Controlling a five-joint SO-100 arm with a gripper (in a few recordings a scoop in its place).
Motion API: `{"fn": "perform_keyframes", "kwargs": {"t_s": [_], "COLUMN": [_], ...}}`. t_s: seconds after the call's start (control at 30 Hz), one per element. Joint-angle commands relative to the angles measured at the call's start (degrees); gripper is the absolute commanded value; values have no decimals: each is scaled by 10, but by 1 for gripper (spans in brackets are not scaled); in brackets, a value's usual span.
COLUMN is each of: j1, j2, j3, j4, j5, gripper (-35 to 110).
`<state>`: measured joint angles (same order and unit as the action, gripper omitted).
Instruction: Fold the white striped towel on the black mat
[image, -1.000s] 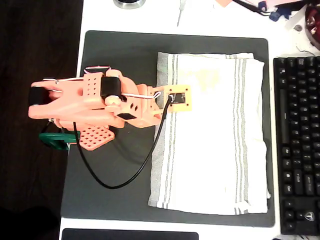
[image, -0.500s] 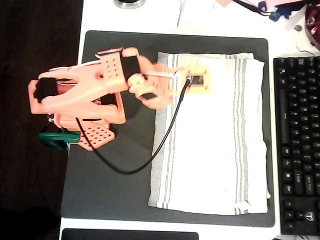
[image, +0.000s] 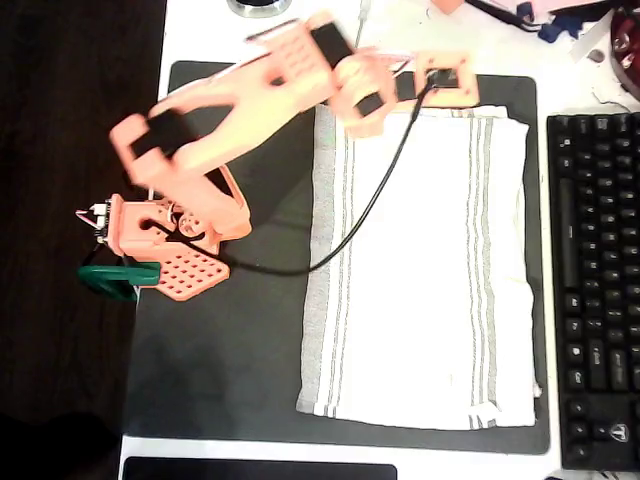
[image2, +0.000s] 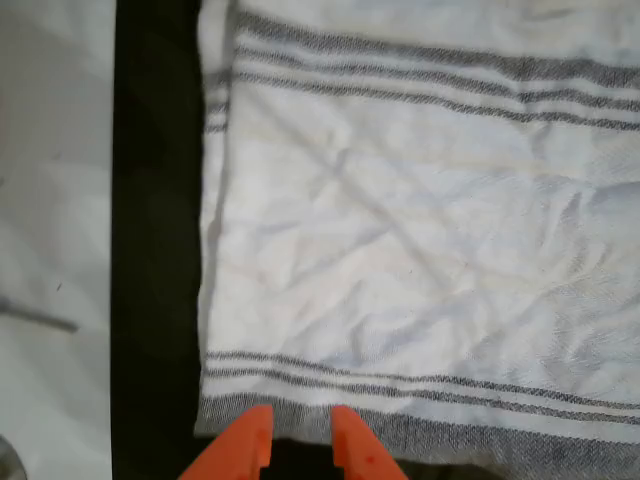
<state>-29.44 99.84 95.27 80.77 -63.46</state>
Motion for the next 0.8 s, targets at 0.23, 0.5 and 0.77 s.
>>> {"fn": "perform_keyframes", "kwargs": {"t_s": [0.23, 0.5, 0.77], "j1": [-47, -56, -71], "j2": [-261, -340, -430], "j3": [-300, -314, -383], "j4": [83, 61, 44], "j5": [23, 40, 58], "gripper": [10, 13, 14]}}
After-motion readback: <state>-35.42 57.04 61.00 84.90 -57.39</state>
